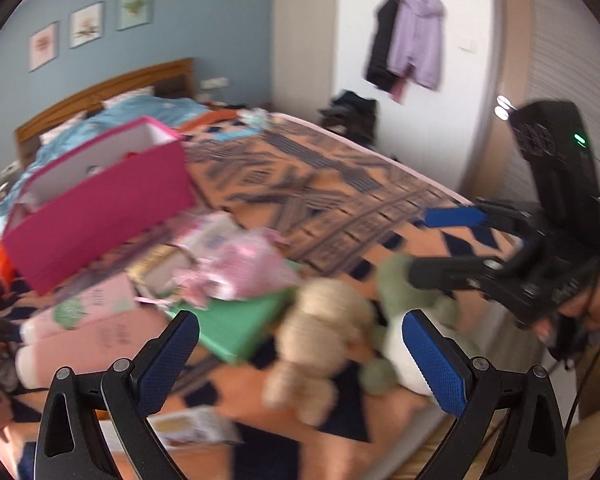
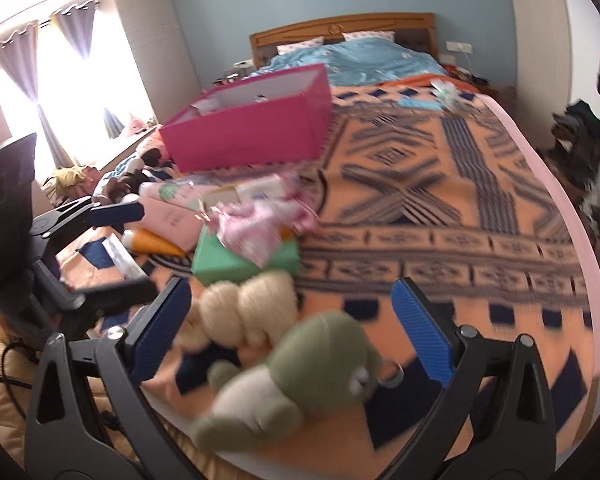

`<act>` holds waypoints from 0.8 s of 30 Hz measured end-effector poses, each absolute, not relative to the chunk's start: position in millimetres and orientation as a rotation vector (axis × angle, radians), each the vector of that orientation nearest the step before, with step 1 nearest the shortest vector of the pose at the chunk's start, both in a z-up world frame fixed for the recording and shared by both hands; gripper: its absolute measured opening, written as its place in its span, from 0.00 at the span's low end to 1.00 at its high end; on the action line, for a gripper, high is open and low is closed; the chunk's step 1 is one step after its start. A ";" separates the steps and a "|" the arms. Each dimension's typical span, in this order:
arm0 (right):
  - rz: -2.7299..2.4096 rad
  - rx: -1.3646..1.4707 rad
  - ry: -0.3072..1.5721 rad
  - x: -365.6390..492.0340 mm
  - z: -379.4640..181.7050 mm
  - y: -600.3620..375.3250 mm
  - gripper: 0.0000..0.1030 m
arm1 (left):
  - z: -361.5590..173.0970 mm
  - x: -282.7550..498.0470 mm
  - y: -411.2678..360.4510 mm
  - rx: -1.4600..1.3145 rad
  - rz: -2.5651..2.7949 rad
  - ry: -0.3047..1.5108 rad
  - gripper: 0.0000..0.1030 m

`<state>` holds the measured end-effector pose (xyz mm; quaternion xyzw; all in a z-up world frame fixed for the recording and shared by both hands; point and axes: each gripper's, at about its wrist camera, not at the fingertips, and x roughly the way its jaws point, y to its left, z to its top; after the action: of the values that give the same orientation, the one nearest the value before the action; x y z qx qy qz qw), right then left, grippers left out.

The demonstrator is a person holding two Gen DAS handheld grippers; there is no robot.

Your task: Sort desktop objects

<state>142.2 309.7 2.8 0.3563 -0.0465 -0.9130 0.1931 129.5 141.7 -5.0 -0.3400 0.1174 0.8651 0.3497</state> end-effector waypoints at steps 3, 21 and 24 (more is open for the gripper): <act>-2.563 1.023 -0.158 148.8 -7.6 321.5 0.98 | -9.5 144.4 153.0 -0.902 2.164 0.327 1.00; -2.437 1.056 -0.357 139.5 -49.0 341.9 0.65 | -57.6 145.2 182.5 -1.156 1.916 0.265 0.73; -2.424 1.048 -0.369 141.5 -48.6 342.0 0.59 | -56.3 143.3 175.5 -1.159 1.910 0.220 0.70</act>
<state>141.5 342.0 -48.6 0.3820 -0.1347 -0.8835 0.2355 143.3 175.5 -56.3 -0.4653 0.0884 0.7666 0.4335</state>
